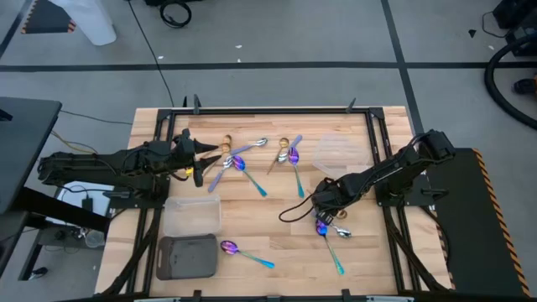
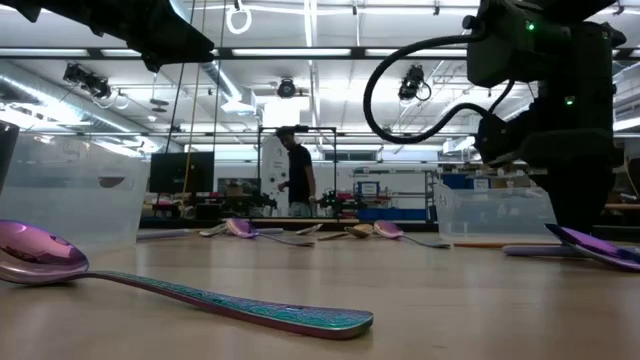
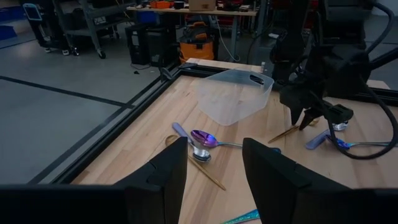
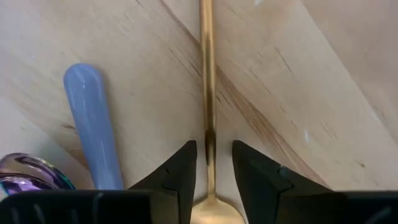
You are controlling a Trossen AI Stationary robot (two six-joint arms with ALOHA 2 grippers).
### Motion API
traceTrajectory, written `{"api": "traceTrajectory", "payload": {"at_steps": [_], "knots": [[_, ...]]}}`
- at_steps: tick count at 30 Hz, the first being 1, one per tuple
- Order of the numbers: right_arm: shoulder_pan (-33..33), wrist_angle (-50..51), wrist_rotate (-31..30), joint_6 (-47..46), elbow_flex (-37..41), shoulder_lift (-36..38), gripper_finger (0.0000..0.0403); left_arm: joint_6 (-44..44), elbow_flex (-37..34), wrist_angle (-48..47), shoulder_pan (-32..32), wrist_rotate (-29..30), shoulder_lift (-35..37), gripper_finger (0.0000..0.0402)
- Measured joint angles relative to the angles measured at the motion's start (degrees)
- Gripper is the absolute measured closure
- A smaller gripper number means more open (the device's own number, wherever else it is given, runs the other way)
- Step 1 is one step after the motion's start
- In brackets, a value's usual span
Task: Sort silverware by color (type)
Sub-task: Put the gold spoon into the top transparent bin
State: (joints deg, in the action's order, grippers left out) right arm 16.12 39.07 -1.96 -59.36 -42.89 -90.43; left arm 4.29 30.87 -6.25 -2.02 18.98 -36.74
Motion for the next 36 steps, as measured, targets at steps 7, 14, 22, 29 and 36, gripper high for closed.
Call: {"api": "traceTrajectory", "payload": {"at_steps": [7, 14, 22, 29, 36], "knots": [[0.8, 0.8, -0.8, 1.1, 0.3, -0.2, 0.0293, 0.0, 0.0, 0.0, 0.0, 0.0, 0.0, 0.0240], [2.3, -0.5, -2.7, 1.9, 0.4, -0.3, 0.0334, 0.0, 0.0, 0.1, 0.0, 0.0, 0.0, 0.0240], [1.3, -0.9, -0.3, 1.9, 0.4, -0.2, 0.0391, 0.0, 0.0, 0.1, 0.0, 0.0, 0.0, 0.0240], [-0.1, 1.0, 0.2, 3.8, -2.0, -0.5, 0.0389, 0.0, 0.0, 0.1, 0.0, 0.0, 0.0, 0.0240], [-1.9, 3.8, -1.1, 7.1, -5.8, -0.6, 0.0389, 0.0, 0.0, 0.3, 0.0, 0.0, 0.0, 0.0240]]}}
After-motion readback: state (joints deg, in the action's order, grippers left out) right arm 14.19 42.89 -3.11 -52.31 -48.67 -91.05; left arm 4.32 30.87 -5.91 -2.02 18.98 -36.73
